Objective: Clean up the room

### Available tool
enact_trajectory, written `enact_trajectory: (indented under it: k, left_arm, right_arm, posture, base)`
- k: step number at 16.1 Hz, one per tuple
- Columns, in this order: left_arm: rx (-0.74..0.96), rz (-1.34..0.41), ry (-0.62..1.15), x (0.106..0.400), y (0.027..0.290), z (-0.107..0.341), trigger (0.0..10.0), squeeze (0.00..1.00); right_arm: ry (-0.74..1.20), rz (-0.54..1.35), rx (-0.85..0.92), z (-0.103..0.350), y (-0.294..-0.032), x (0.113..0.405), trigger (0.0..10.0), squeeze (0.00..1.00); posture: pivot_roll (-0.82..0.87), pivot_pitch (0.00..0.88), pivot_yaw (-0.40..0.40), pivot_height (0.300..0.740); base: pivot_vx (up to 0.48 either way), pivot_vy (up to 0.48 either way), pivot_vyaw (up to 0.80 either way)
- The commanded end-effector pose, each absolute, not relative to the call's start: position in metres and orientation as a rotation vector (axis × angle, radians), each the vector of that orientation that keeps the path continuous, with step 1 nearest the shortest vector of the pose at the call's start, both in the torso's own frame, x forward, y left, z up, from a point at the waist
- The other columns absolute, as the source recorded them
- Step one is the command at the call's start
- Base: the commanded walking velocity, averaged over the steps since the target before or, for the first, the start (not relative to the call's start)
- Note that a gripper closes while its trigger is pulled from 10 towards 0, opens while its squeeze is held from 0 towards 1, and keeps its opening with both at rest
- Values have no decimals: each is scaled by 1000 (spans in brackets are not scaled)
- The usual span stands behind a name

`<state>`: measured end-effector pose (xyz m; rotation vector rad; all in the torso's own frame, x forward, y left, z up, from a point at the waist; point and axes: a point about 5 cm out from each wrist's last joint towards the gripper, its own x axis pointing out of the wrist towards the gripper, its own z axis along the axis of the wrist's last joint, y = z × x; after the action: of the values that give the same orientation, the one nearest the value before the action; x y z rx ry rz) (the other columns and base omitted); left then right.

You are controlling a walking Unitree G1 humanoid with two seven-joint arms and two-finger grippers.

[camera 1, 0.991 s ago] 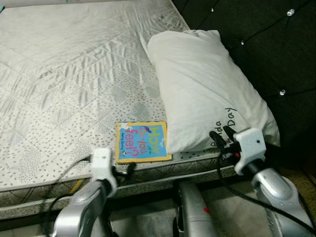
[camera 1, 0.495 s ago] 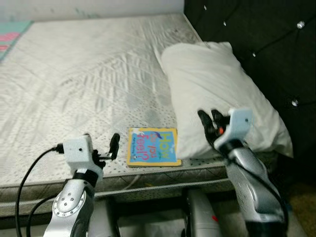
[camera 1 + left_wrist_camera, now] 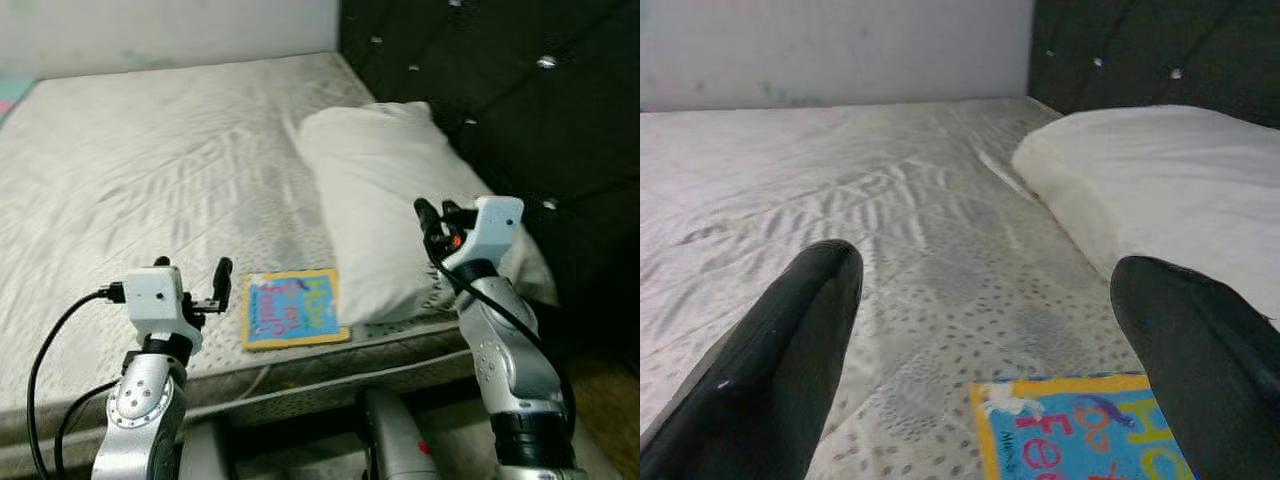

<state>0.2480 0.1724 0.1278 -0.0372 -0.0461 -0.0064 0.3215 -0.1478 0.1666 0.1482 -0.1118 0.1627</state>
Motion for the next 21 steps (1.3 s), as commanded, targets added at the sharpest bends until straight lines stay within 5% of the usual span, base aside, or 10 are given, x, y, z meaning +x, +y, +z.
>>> enact_trajectory:
  k: [1, 21]
  left_arm:
    - [-24, 5, -61, 251, 175, 130, 10000, 0]
    - [-51, 31, -221, 309, 171, 144, 10000, 0]
  right_arm:
    - [-130, 170, 147, 171, -146, 324, 10000, 0]
    - [-266, 190, 152, 185, -128, 357, 10000, 0]
  posture:
    - [-129, 0, 20, 560]
    - [-133, 0, 13, 560]
  base:
    - [0, 0, -531]
    - [0, 0, -405]
